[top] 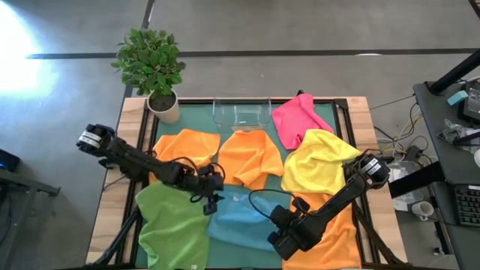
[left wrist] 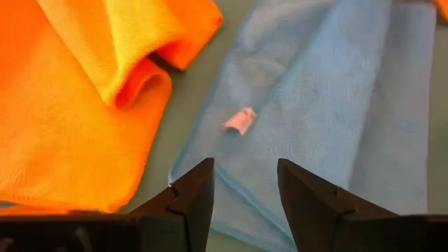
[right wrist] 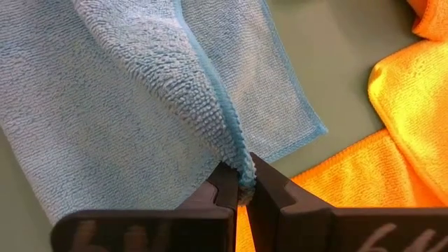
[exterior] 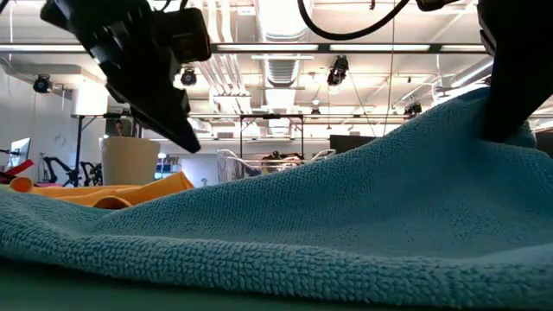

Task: Fold microfiber towels
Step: Fold the blue microfiber towel

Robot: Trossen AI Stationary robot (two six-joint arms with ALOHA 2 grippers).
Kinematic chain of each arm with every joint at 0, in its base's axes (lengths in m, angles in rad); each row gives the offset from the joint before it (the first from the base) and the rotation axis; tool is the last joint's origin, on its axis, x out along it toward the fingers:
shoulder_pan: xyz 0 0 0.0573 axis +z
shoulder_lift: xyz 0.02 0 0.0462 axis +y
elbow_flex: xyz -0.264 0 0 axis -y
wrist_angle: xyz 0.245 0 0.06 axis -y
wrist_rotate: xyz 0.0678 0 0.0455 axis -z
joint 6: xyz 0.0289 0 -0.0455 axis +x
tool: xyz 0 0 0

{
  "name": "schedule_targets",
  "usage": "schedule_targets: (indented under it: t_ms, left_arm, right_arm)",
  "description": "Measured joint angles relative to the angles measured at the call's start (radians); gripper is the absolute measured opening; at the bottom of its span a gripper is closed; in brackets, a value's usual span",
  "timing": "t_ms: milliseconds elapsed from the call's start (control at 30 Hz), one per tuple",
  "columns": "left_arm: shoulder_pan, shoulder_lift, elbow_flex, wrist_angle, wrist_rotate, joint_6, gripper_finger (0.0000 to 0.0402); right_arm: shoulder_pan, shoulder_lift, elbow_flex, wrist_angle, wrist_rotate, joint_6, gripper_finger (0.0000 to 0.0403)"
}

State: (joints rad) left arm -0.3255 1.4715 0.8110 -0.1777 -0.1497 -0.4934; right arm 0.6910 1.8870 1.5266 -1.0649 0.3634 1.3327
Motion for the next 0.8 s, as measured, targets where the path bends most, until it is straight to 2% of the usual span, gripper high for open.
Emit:
schedule_targets:
  t_ms: [200, 367, 500, 800]
  left_arm:
    - [0.024, 0.01, -0.034, 0.074, 0.005, 0.002, 0.0141]
    - [0.037, 0.101, -0.029, 0.131, 0.017, 0.004, 0.0141]
    - [0.043, 0.175, -0.01, 0.125, 0.019, 0.003, 0.0141]
    - [0.043, 0.209, -0.004, 0.126, 0.019, 0.002, 0.0141]
  right_arm:
    - [0.0, 0.0, 0.0, 0.0, 0.0, -0.002, 0.0009]
    - [0.0, 0.0, 0.0, 0.001, 0.002, -0.011, 0.0009]
    - [0.0, 0.0, 0.001, 0.002, 0.002, -0.009, 0.0009]
    - [0.0, 0.0, 0.001, 0.005, 0.002, -0.007, 0.0009]
